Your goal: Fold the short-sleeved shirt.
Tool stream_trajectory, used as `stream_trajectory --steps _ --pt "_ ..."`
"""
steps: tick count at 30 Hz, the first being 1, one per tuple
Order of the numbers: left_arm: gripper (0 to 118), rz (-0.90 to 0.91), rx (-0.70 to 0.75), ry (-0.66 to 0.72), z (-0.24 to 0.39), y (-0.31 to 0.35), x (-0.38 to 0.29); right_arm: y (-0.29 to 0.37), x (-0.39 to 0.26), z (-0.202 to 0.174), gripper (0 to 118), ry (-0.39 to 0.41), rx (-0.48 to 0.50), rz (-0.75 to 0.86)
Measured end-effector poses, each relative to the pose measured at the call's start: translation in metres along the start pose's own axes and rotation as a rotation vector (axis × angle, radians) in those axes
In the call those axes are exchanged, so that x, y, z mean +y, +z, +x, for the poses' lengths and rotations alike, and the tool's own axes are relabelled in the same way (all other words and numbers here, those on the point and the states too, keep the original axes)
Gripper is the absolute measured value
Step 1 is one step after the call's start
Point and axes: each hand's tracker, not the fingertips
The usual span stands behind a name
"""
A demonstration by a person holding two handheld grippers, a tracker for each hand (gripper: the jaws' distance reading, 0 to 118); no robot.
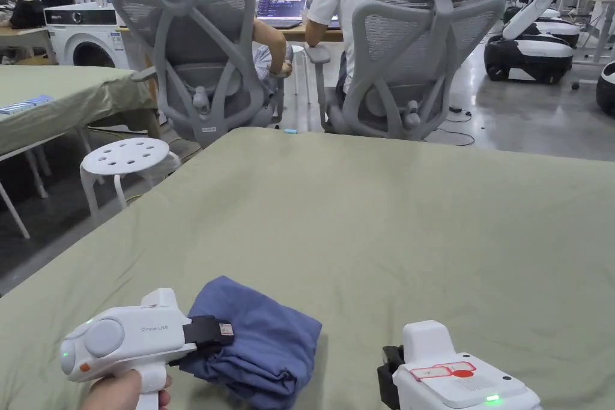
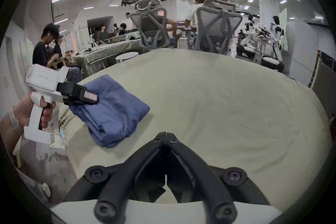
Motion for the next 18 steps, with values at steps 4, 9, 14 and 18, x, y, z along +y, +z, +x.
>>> stream_trajectory --steps 4,9,14,18 --pt "28 0.002 -0.025 0.028 -0.010 -0.002 -0.004 -0.008 0.004 -0.008 0 0.015 0.014 -0.007" --pt "88 0.124 0.071 0.020 -0.021 0.019 -0.003 -0.009 0.006 -0.007 0 0.021 0.013 -0.006" --pt "76 0.178 0.212 0.010 -0.036 0.055 0.005 -0.004 0.008 -0.003 0 0.027 0.014 -0.001" --pt "0 0.198 0.300 -0.102 -0.004 0.061 -0.007 0.012 0.010 0.006 0 0.023 0.002 0.020"
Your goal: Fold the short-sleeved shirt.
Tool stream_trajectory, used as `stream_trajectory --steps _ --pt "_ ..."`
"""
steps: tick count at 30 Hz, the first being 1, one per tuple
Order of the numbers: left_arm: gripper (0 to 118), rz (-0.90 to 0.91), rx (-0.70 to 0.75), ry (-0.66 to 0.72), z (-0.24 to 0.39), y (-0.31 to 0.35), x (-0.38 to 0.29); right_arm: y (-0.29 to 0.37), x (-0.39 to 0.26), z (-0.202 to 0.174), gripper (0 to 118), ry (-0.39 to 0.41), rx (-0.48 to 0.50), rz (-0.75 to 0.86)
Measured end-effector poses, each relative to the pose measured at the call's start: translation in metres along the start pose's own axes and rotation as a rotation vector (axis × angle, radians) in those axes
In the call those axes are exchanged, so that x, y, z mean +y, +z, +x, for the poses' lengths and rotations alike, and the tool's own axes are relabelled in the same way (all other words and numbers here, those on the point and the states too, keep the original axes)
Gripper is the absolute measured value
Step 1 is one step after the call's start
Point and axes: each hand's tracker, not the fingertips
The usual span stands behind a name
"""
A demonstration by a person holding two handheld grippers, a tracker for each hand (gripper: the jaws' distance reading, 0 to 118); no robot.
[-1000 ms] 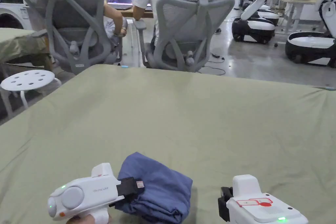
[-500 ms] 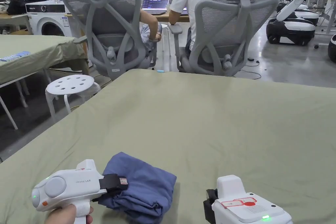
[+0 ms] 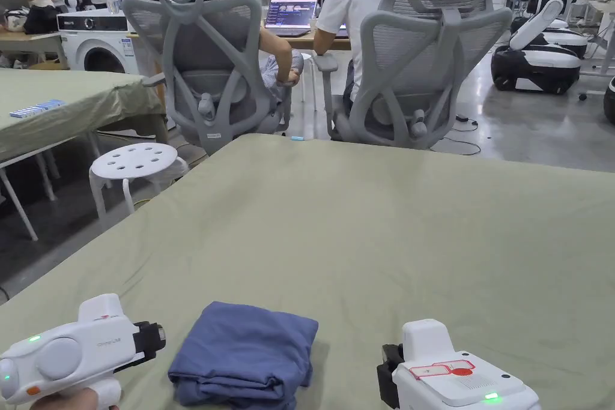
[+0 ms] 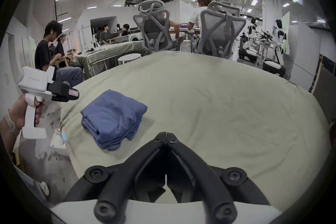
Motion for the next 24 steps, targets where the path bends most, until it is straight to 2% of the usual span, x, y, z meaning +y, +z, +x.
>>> stream_trajectory --steps 2,8,13,21,24 --pt "0 0.035 0.038 -0.087 0.034 0.008 -0.010 0.014 0.001 0.010 0 -0.022 -0.017 0.028" --pt "0 0.196 -0.105 -0.281 0.166 0.038 -0.044 0.074 0.007 0.070 0 -0.080 -0.118 0.114" --pt "0 0.344 -0.239 -0.414 0.289 0.073 -0.065 0.154 0.001 0.140 0 -0.083 -0.279 0.185" --pt "0 0.432 -0.403 -0.465 0.425 0.119 -0.086 0.263 -0.007 0.238 0 -0.100 -0.515 0.281" --pt "0 0.474 -0.403 -0.503 0.454 0.135 -0.093 0.287 -0.014 0.257 0 -0.134 -0.542 0.318"
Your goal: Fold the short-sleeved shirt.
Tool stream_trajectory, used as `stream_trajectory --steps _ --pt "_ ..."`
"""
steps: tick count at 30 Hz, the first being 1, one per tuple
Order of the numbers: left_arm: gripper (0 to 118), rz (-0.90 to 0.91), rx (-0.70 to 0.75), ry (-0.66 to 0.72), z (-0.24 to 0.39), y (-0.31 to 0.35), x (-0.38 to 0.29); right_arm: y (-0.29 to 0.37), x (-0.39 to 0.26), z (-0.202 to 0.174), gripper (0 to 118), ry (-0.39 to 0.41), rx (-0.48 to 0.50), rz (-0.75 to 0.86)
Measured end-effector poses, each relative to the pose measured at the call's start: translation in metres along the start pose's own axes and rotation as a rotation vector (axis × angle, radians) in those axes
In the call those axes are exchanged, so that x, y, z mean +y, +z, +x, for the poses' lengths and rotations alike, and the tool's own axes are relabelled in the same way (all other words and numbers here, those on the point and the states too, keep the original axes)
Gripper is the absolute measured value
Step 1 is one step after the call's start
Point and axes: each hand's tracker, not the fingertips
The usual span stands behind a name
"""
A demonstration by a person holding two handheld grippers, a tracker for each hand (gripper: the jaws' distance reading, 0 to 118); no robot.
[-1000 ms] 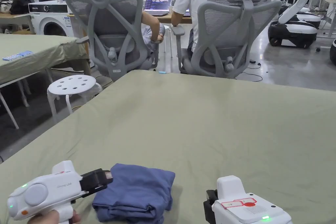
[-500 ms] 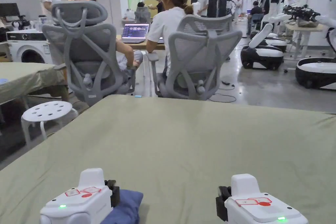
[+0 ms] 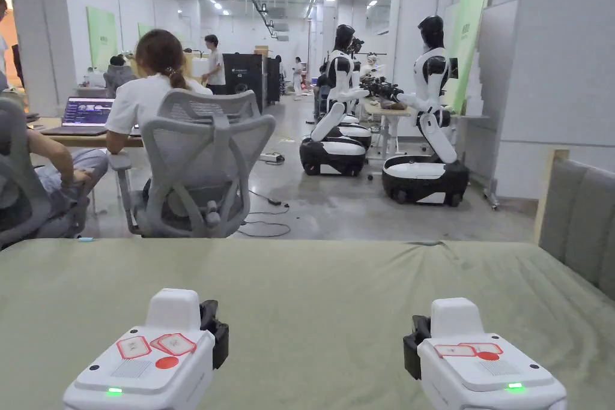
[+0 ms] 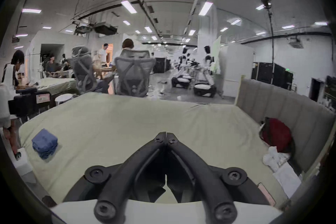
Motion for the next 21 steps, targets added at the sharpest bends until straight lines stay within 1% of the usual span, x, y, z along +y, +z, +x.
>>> stream_trajectory --steps 1,5,8,10,17,18,19,20,21 --pt "0 0.012 0.018 -0.026 0.008 0.001 0.003 0.001 0.000 0.005 0 0.004 -0.010 0.009" --pt "0 0.025 0.025 -0.042 0.024 0.003 0.011 0.004 0.002 0.016 0 0.018 -0.025 0.035" --pt "0 0.042 0.046 -0.040 0.023 0.010 0.011 0.009 0.002 0.015 0 0.015 -0.006 0.050" --pt "0 0.043 0.061 -0.035 0.019 0.011 0.009 0.007 0.002 0.013 0 -0.009 0.023 0.059" --pt "2 0.036 0.081 -0.077 0.019 0.012 0.008 0.006 -0.004 0.007 1 -0.020 0.015 0.072" --pt "4 0.041 0.084 -0.079 0.018 0.013 0.007 0.006 -0.005 0.007 5 -0.016 0.011 0.074" --pt "14 0.046 0.085 -0.078 0.018 0.013 0.007 0.007 -0.005 0.007 15 -0.013 0.005 0.076" --pt "29 0.049 0.085 -0.076 0.018 0.015 0.007 0.007 -0.005 0.007 28 -0.014 0.001 0.076" --pt "53 0.049 0.085 -0.075 0.018 0.015 0.007 0.006 -0.004 0.007 48 -0.018 -0.001 0.071"
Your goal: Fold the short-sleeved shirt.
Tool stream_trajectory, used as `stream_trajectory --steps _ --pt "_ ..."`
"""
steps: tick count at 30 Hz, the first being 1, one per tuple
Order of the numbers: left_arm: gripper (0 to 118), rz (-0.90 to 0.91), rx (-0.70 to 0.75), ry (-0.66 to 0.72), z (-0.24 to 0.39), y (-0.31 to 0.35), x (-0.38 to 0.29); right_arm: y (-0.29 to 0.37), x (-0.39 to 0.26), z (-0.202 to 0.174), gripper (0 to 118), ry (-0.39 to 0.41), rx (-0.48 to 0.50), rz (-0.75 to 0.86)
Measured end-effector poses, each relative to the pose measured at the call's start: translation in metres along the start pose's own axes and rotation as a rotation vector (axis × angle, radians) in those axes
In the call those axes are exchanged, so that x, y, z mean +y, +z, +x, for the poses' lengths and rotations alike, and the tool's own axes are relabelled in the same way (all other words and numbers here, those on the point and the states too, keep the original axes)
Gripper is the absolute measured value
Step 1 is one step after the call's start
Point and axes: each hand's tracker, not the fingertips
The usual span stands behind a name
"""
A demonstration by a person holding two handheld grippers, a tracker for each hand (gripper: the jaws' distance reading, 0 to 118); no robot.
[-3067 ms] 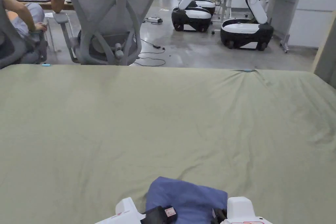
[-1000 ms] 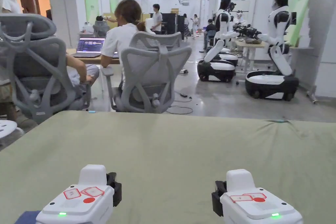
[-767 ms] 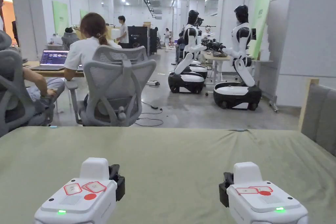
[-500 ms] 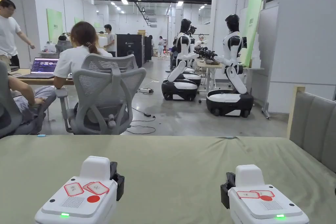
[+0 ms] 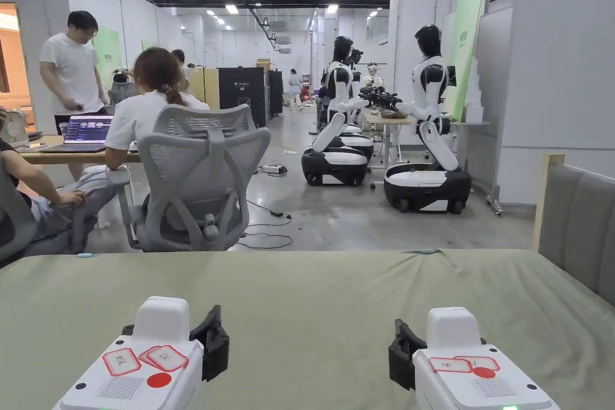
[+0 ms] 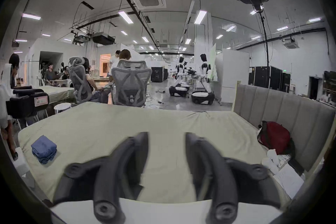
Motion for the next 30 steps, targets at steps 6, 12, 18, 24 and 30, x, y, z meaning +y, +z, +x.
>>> stream_trajectory --steps 6,12,18,24,30 --pt "118 0.012 -0.004 -0.026 0.002 0.000 -0.005 -0.002 -0.002 0.000 118 -0.010 -0.001 -0.012" --pt "118 0.011 0.001 -0.030 -0.001 0.002 -0.007 0.002 0.000 -0.004 118 0.020 0.007 -0.002" --pt "118 0.013 0.006 -0.026 -0.002 0.004 -0.006 0.003 0.001 -0.004 118 0.015 0.007 0.006" --pt "118 0.010 0.009 -0.022 -0.003 0.004 -0.006 0.004 0.002 -0.006 118 0.012 0.008 0.009" --pt "118 0.000 0.002 -0.022 -0.003 0.005 -0.007 0.003 0.002 -0.010 118 0.014 0.021 0.003"
